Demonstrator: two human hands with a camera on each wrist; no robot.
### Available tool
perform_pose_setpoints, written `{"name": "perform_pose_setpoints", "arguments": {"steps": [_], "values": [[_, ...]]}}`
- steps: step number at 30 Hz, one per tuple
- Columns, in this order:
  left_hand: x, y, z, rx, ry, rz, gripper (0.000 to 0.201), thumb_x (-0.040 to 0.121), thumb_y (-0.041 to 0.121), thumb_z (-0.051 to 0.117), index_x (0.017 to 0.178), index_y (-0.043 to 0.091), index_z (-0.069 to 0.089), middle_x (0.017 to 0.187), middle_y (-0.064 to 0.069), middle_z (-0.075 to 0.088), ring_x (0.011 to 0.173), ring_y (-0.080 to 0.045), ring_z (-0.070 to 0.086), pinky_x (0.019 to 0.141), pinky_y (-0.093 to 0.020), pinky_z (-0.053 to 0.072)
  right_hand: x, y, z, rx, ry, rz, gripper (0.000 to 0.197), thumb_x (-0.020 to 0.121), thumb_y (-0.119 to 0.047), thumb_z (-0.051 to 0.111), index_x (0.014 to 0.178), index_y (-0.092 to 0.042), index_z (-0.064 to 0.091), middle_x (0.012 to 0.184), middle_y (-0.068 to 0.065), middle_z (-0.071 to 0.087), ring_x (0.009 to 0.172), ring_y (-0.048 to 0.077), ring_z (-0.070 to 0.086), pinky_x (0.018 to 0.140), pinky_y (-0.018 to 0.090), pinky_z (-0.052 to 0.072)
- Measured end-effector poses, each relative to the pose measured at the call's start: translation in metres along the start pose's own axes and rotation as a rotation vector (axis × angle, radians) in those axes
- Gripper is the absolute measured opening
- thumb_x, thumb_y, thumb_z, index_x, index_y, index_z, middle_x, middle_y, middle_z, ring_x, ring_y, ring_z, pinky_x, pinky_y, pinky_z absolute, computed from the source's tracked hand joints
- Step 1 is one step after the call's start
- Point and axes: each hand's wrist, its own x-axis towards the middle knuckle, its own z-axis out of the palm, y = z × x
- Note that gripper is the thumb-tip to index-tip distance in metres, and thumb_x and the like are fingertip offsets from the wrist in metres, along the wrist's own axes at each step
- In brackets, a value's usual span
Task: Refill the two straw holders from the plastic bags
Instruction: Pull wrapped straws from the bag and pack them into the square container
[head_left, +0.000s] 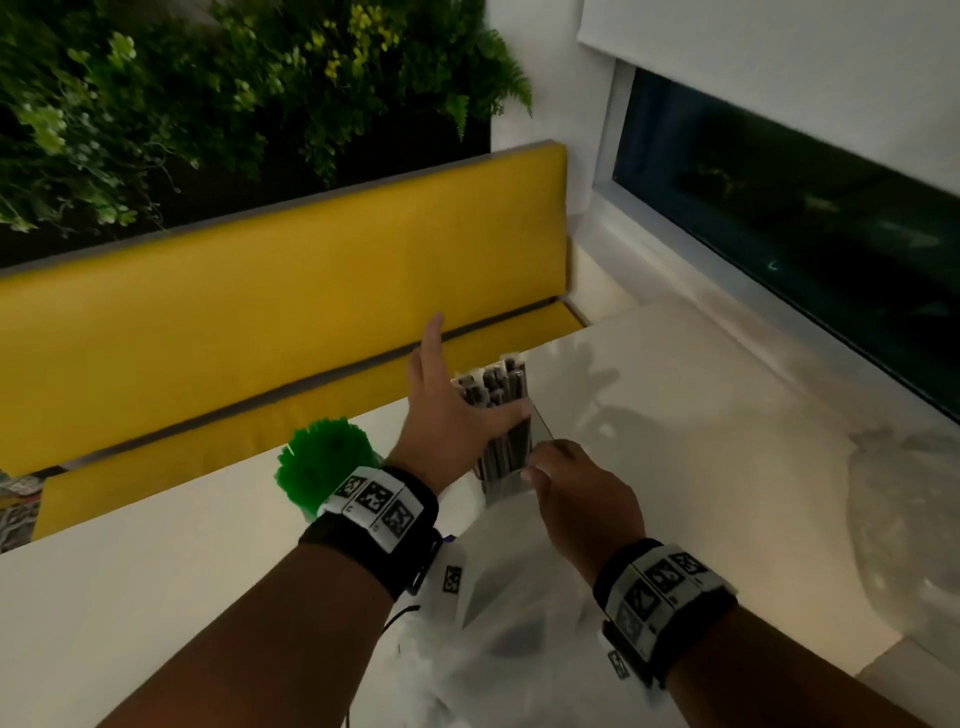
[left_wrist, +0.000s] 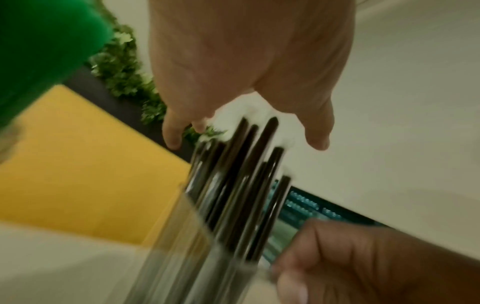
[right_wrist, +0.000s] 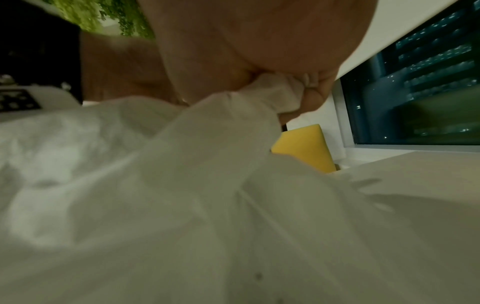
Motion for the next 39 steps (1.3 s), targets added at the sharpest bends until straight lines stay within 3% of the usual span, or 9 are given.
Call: {"name": "perform_pose_setpoints", "arguments": {"steps": [4, 7, 10, 18, 22, 25, 30, 34, 39], "values": [[0.015, 0.018, 0.017, 0.727, 0.1, 0.26, 0.086, 0.084, 0.071, 0.049, 0.154, 0.027, 0.022, 0.162, -0.006, 0.018, 0.15, -0.028, 0.017, 0.118, -0.058, 0.016, 0.004, -0.001, -0.002, -0.01, -0.045, 0.042, 0.019, 0.101, -0.036, 0.037, 0.103, -0.027, 0.054, 0.108, -0.006, 0.057, 0.063, 0.02, 0.055, 0.055, 0.03, 0.038], [0.021, 0.006, 0.037, 1.042, -0.227, 0.241, 0.053, 0.101, 0.052, 0.026, 0.146, 0.025, 0.04, 0.158, -0.006, 0.029, 0.138, -0.033, 0.041, 0.116, -0.054, 0.024, 0.007, -0.001, -0.003, -0.022, -0.069, 0.05, 0.021, 0.101, -0.04, 0.037, 0.107, -0.031, 0.056, 0.114, -0.008, 0.057, 0.073, 0.022, 0.063, 0.059, 0.032, 0.044], [0.036, 0.009, 0.031, 0.975, -0.307, 0.202, 0.035, 0.103, 0.037, 0.034, 0.13, 0.024, 0.052, 0.136, -0.004, 0.05, 0.108, -0.031, 0.06, 0.092, -0.045, 0.047, 0.008, 0.001, -0.002, -0.038, -0.079, 0.041, 0.02, 0.102, -0.041, 0.038, 0.1, -0.029, 0.053, 0.11, -0.006, 0.057, 0.072, 0.022, 0.061, 0.059, 0.033, 0.045], [0.037, 0.009, 0.028, 1.094, -0.272, 0.267, 0.045, 0.095, 0.056, 0.038, 0.107, 0.021, 0.063, 0.114, -0.005, 0.058, 0.103, -0.029, 0.054, 0.085, -0.046, 0.048, 0.008, 0.001, -0.003, -0.012, -0.063, 0.027, 0.017, 0.101, -0.038, 0.04, 0.106, -0.031, 0.055, 0.106, -0.006, 0.058, 0.069, 0.018, 0.06, 0.06, 0.032, 0.047], [0.053, 0.003, 0.007, 0.825, -0.25, 0.205, 0.027, 0.095, 0.055, 0.05, 0.089, 0.03, 0.057, 0.106, -0.001, 0.057, 0.09, -0.023, 0.058, 0.069, -0.033, 0.046, 0.007, 0.001, -0.003, -0.002, -0.049, 0.018, 0.013, 0.101, -0.036, 0.043, 0.095, -0.029, 0.053, 0.097, -0.008, 0.055, 0.064, 0.016, 0.056, 0.058, 0.03, 0.046], [0.048, 0.011, 0.003, 0.51, -0.36, 0.114, 0.037, 0.087, 0.065, 0.057, 0.071, 0.032, 0.06, 0.111, 0.001, 0.067, 0.111, -0.019, 0.061, 0.082, -0.035, 0.051, 0.006, 0.0, -0.003, 0.002, -0.03, 0.003, 0.015, 0.101, -0.037, 0.042, 0.092, -0.029, 0.051, 0.092, -0.007, 0.055, 0.062, 0.015, 0.055, 0.056, 0.029, 0.045], [0.043, 0.018, 0.001, 0.474, -0.126, 0.357, 0.038, 0.09, 0.054, 0.059, 0.111, 0.022, 0.059, 0.147, -0.004, 0.043, 0.131, -0.025, 0.046, 0.104, -0.042, 0.043, 0.007, 0.001, 0.0, 0.023, -0.045, 0.039, 0.013, 0.1, -0.038, 0.041, 0.094, -0.03, 0.051, 0.096, -0.006, 0.055, 0.068, 0.02, 0.057, 0.063, 0.035, 0.05], [0.033, 0.016, 0.009, 0.973, -0.516, 0.305, 0.069, 0.087, 0.073, 0.043, 0.141, 0.032, 0.045, 0.152, -0.001, 0.041, 0.137, -0.026, 0.04, 0.109, -0.049, 0.036, 0.006, 0.003, 0.001, 0.029, -0.045, 0.031, 0.017, 0.1, -0.037, 0.042, 0.108, -0.032, 0.057, 0.105, -0.006, 0.058, 0.074, 0.019, 0.06, 0.063, 0.031, 0.046], [0.004, -0.002, 0.005, 1.073, -0.361, 0.397, 0.071, 0.086, 0.073, 0.037, 0.148, 0.04, 0.029, 0.165, -0.001, 0.008, 0.15, -0.032, 0.011, 0.115, -0.064, 0.018, 0.005, 0.001, -0.002, 0.038, -0.044, 0.036, 0.017, 0.1, -0.036, 0.042, 0.112, -0.038, 0.055, 0.103, -0.01, 0.056, 0.076, 0.015, 0.059, 0.061, 0.029, 0.041]]}}
